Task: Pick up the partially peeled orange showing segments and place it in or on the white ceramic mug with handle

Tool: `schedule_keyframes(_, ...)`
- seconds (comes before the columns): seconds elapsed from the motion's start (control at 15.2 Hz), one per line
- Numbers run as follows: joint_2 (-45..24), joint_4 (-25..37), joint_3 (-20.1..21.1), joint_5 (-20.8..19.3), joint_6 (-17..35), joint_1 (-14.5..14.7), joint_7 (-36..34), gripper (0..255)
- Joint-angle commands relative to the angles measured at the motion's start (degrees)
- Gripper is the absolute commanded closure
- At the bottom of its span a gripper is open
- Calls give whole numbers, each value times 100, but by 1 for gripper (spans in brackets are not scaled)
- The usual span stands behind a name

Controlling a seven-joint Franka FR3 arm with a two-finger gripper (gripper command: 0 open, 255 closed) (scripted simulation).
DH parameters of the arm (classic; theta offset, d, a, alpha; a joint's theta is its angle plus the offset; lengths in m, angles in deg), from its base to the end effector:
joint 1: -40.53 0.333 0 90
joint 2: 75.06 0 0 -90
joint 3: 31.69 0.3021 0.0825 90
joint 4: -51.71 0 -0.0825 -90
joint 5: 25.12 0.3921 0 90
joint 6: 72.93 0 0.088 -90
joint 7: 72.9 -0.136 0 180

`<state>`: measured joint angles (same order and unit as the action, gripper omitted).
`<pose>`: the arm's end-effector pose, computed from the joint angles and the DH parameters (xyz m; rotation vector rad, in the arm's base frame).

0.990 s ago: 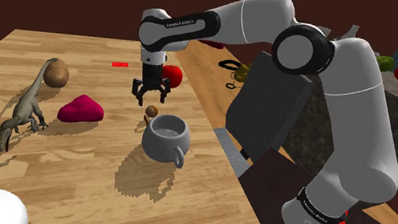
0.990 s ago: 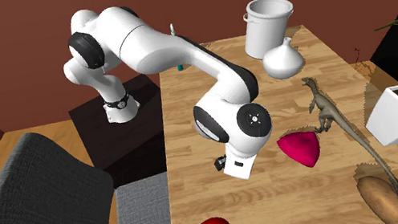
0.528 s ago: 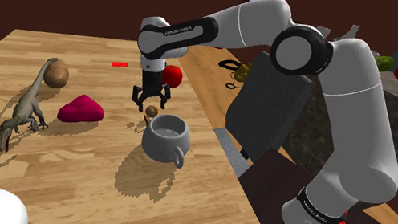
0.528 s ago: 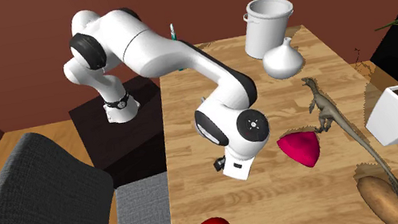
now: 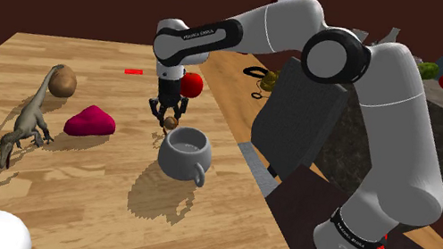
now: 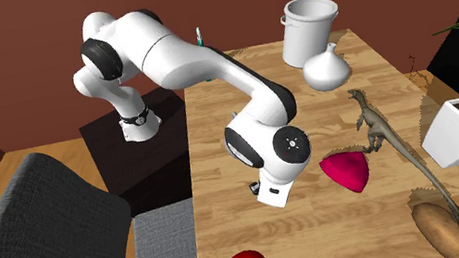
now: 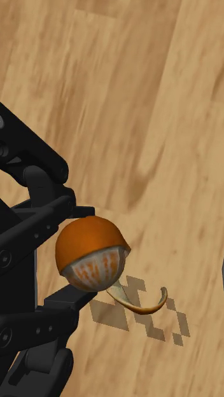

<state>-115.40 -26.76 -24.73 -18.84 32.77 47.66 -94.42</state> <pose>0.6769 0.1685 0.2451 -2.9948 0.2872 0.4079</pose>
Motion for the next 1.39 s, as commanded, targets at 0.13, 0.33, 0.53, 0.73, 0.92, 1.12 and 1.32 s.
schedule_keyframes(0.13,0,0,0,0,0,0,0,255)
schedule_keyframes(0.33,-1,1,0,0,0,0,0,255)
schedule_keyframes(0.53,97,75,5,3,-169,-4,-23,255)
schedule_keyframes(0.73,182,168,10,5,-346,-7,-47,255)
schedule_keyframes(0.92,259,275,14,7,-528,-10,-72,255)
schedule_keyframes(1.12,327,396,19,9,-715,-13,-98,255)
schedule_keyframes(1.32,380,541,23,10,-911,-14,-125,255)
